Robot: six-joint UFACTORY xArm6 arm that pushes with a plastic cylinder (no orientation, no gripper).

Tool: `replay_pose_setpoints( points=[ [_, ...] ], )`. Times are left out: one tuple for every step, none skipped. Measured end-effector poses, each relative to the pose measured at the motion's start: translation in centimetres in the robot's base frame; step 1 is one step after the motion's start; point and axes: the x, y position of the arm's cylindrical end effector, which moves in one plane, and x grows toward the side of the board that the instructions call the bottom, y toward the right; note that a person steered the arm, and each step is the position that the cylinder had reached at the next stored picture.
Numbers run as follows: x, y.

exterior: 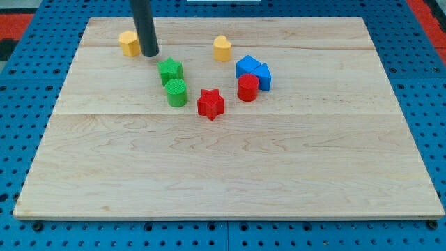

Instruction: Separate the blue blocks from each other

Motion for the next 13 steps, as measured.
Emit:
replay_pose_setpoints(
  points=[
    [-1.6,-1.9],
    [-2.7,-2.8],
    [-2.7,-2.7],
    [-2.7,-2.5],
    [-2.5,2.0],
    [-1.4,5.7],
    [-0.4,11.1],
    [3.5,11.7],
    [4.3,17.2],
    [4.2,20.0],
    [2.1,24.8],
    [1.9,30.2],
    [7.3,30.3]
  ],
)
